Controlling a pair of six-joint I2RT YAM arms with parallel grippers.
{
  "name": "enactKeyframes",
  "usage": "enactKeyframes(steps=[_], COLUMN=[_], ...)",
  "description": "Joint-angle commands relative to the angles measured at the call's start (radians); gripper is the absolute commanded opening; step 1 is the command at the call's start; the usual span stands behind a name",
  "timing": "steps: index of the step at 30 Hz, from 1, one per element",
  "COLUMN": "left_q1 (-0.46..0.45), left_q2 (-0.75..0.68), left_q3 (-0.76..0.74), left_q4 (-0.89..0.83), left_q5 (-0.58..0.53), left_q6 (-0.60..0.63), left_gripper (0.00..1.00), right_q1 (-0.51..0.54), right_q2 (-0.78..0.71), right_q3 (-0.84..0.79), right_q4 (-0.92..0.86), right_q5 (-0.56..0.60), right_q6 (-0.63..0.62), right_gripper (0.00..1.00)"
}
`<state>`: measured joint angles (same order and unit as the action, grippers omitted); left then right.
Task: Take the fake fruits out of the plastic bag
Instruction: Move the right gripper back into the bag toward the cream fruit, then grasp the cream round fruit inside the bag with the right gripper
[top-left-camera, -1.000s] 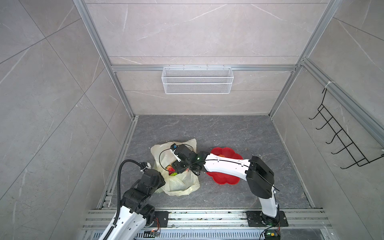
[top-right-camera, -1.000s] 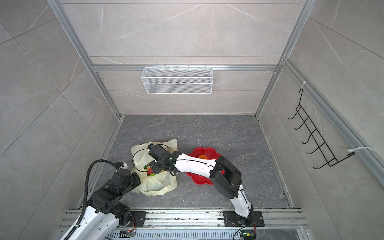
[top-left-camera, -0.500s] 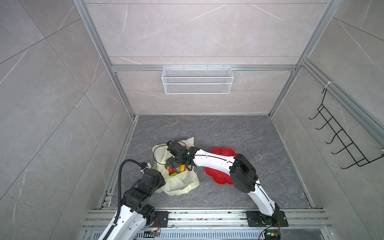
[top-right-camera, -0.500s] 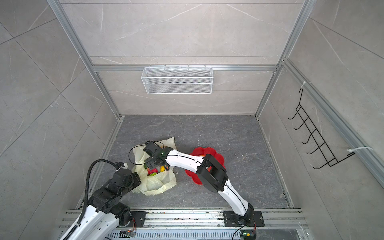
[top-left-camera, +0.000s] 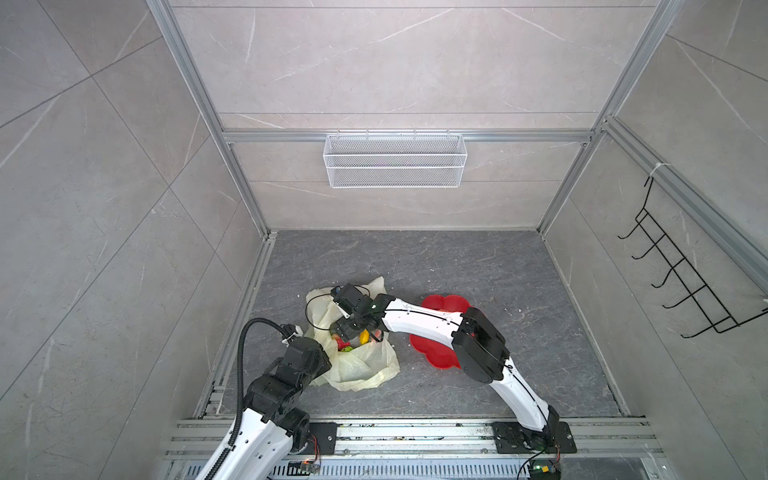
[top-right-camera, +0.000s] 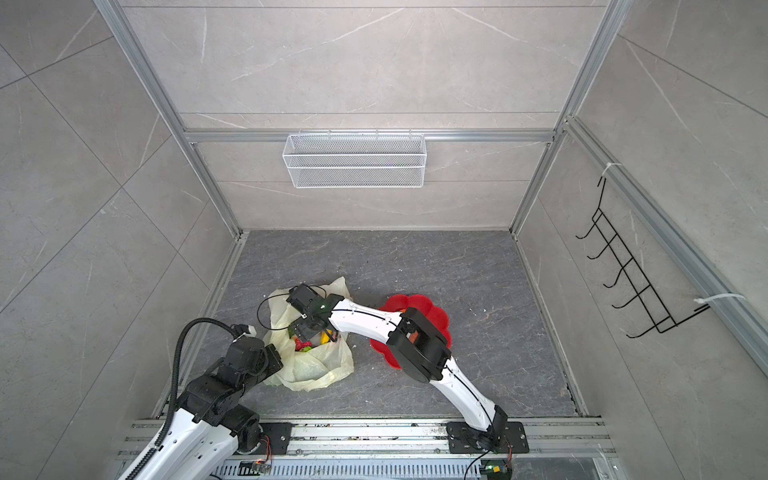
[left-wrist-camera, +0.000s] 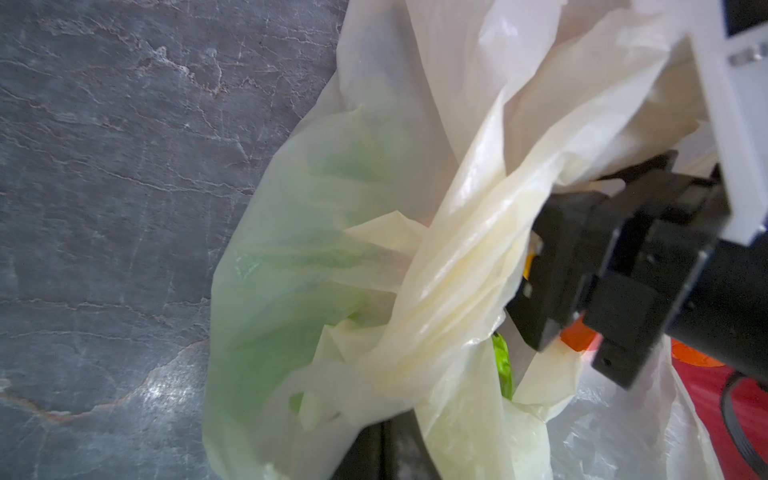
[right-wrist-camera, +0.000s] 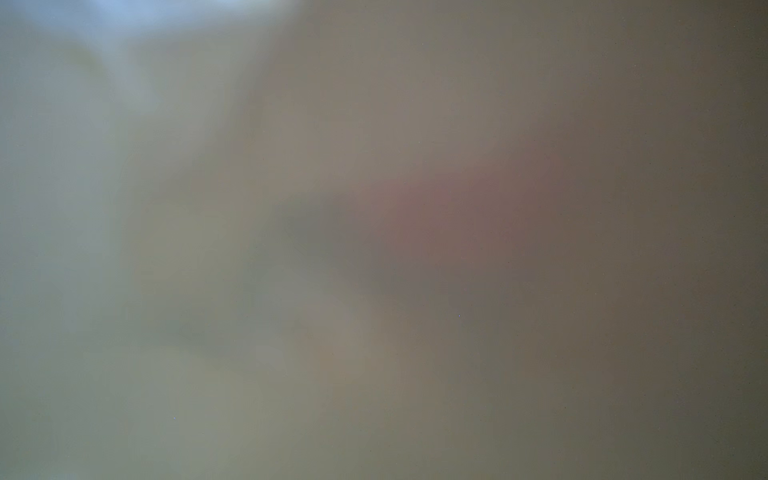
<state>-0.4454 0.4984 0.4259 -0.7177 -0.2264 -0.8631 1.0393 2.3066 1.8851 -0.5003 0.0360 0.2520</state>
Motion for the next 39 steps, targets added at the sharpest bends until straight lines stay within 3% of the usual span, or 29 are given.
enactKeyframes(steps=[1, 5, 13, 23, 28, 35, 39], left_q1=[-0.003, -0.003, -0.003, -0.003, -0.003, -0.003, -0.003], left_q2=[0.02, 0.02, 0.005, 0.002, 0.009, 0.015, 0.025], left_q3=[0.002, 0.001, 0.001, 0.001, 0.001, -0.001, -0.003], left_q4=[0.01, 0.012, 0.003, 0.004, 0.006, 0.012, 0.023], left_q5=[0.0, -0.001, -0.001, -0.004, -0.005, -0.011, -0.008], left_q6=[0.007, 0.009, 0.007, 0.008, 0.007, 0.005, 0.006], left_gripper=[0.0, 0.0, 0.0, 0.0, 0.0, 0.0, 0.0], right_q1=[0.02, 0.025, 0.025, 0.025, 0.028, 0.036, 0.036], right_q2=[-0.099, -0.092, 0.048, 0.098, -0.03, -0.304, -0.37], right_q3=[-0.067, -0.083, 0.089, 0.159, 0.042, -0.262, -0.361], right_q4=[0.05, 0.041, -0.094, -0.153, -0.079, 0.137, 0.197], right_q5=[-0.051, -0.01, 0.133, 0.107, 0.093, 0.067, 0.054], right_q6=[0.041, 0.049, 0.054, 0.058, 0.064, 0.05, 0.062], right_gripper=[0.79, 0.79, 0.84, 0.78, 0.68, 0.68, 0.67])
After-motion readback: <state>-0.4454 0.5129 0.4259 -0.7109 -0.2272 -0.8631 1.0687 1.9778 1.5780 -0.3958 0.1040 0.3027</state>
